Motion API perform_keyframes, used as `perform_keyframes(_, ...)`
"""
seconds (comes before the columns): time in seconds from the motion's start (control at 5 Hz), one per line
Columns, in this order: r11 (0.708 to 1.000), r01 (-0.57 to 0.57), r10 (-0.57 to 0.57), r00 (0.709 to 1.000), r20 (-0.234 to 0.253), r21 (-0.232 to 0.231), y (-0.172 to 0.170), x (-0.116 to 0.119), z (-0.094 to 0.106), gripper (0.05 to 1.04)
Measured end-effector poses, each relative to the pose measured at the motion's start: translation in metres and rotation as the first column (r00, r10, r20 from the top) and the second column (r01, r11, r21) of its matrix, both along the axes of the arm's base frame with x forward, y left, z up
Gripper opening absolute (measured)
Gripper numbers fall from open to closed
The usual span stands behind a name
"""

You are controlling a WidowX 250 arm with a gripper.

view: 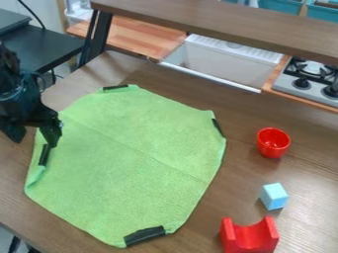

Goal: Fold the cloth from bottom left to top right

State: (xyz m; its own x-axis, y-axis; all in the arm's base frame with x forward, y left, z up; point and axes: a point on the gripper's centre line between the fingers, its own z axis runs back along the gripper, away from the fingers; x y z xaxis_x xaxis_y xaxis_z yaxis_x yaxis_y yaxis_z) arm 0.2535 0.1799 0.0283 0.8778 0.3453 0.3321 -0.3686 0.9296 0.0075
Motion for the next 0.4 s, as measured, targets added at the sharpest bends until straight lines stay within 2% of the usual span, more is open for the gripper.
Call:
perform_keyframes(0.2, 0.998, -0.051, 0.051, 0.998, 0.025, -0.022, 0.006, 0.0, -0.009, 1.001)
perform_keyframes(0.4, 0.996, -0.069, 0.068, 0.998, -0.002, -0.049, 0.004, -0.002, -0.021, 1.001)
